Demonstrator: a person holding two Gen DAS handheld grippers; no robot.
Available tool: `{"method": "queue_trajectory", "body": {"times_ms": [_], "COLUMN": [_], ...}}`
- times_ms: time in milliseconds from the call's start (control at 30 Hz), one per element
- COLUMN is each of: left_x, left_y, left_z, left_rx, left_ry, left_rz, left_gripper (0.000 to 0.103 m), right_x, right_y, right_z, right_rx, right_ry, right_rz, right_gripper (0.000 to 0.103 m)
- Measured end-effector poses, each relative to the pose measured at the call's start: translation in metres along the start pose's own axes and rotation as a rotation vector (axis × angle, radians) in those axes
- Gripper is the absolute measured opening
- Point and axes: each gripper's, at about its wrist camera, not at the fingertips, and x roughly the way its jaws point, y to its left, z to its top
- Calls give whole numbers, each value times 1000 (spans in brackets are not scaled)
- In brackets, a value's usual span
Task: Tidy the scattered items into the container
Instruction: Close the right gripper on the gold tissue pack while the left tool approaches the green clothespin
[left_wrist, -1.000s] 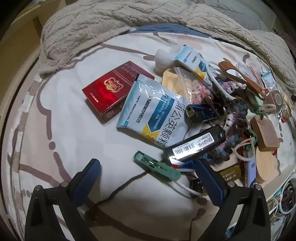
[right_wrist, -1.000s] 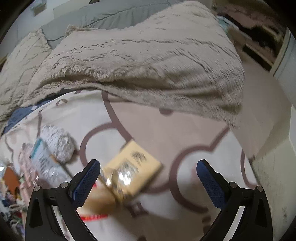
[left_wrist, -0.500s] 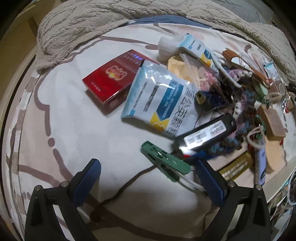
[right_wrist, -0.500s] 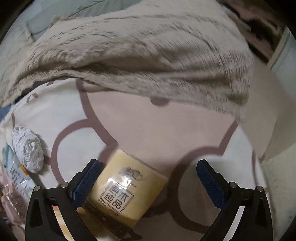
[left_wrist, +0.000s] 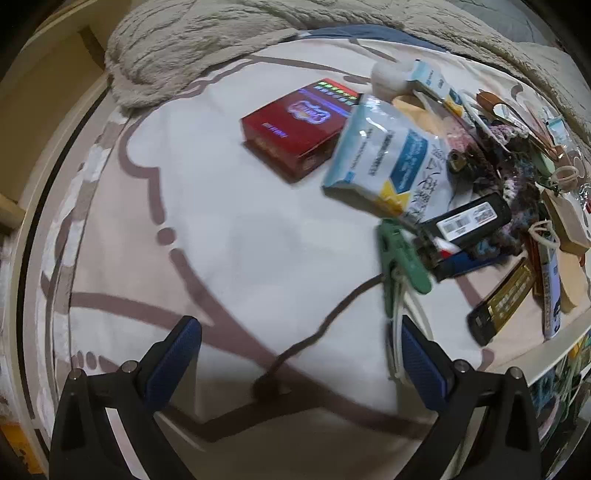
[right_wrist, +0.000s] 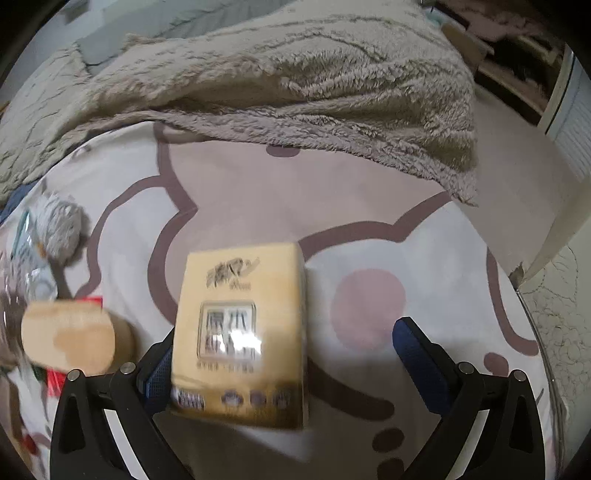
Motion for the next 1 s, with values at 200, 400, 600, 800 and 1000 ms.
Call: {"method": "queue_trajectory", "body": {"times_ms": [200, 400, 600, 800, 1000], "left_x": [-2, 0, 7, -1, -20], "left_y": [21, 19, 17, 7, 5], "left_z": [-12, -26, -42, -60, -101], "left_rx": [-34, -12, -24, -6, 1], "left_ry": [-24, -74, -91, -111, -103], "left_rz": [-15, 16, 14, -3, -19], "left_gripper": [103, 103, 103, 103, 103], "right_x": [-9, -18, -25, -15, -16], "right_y": [-18, -25, 0, 31, 43], "right_z": [-8, -11, -56, -42, -37], "right_rx": [2, -3, 9, -28, -69], "right_ry": [-50, -77, -111, -90, -125], "right_rz": [38, 40, 60, 2, -46], "right_gripper": [103, 103, 103, 103, 102]}}
